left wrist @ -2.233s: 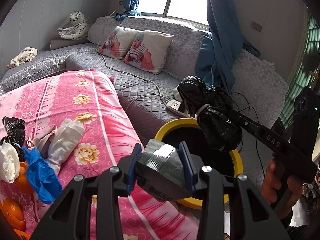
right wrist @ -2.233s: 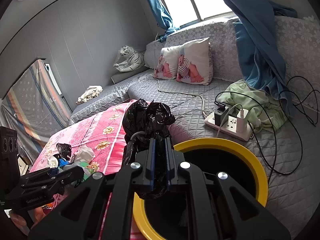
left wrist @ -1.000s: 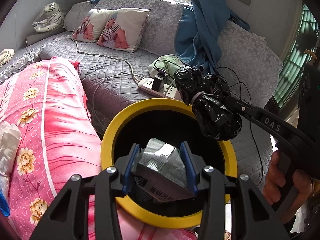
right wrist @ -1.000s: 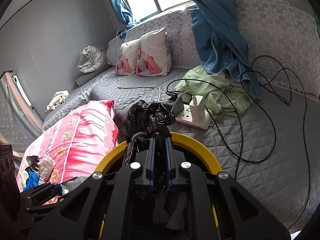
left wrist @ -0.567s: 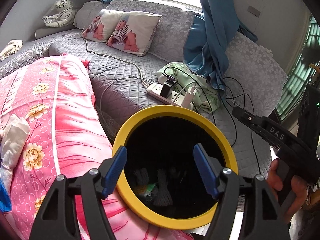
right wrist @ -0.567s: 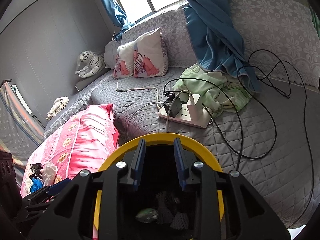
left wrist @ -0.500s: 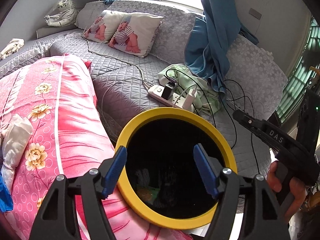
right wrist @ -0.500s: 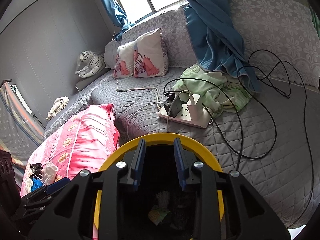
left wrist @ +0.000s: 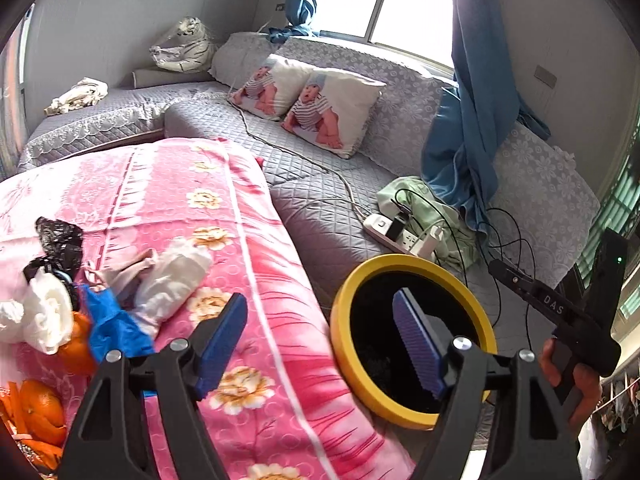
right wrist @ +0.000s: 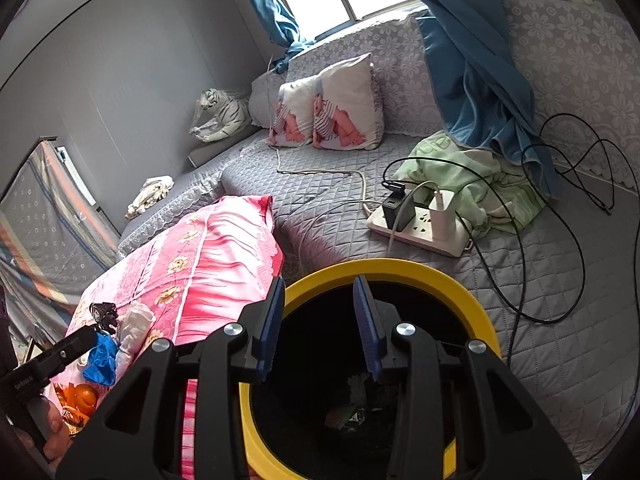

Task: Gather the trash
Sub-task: 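Move both open tools back toward the trash pile on the bed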

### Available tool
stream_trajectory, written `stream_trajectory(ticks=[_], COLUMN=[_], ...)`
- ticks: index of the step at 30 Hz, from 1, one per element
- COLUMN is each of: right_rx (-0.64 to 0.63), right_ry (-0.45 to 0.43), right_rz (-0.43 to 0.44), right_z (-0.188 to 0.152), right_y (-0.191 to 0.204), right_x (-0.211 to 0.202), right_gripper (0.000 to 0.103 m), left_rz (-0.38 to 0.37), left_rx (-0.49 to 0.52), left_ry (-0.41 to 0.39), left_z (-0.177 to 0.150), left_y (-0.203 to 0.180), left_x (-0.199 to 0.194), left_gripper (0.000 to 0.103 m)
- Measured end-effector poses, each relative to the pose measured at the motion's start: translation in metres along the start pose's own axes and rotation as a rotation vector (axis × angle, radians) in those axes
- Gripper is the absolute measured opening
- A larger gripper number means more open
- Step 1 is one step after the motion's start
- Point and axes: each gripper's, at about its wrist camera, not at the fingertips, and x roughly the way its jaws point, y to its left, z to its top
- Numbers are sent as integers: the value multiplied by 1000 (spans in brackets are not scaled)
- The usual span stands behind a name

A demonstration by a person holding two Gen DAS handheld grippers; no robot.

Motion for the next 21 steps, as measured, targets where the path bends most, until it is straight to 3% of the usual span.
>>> stream_trajectory(ticks=[10,18,21], right_rx=[-145,-265,-344], right_ry=[64,160,181], right_rz=[141,243,275], right_z=[-17,-43,-57], right_y=[71,130,159], right_x=[13,37,41], right_gripper=[52,57,57], left_rz=[189,321,336], left_rx=[-96,-186,-211], left_ry=[-99,-135,-120], left_z=[-27,-76,-94], left_y=[91,146,158], left_x=[-92,-150,-157], left_gripper=[84,88,88])
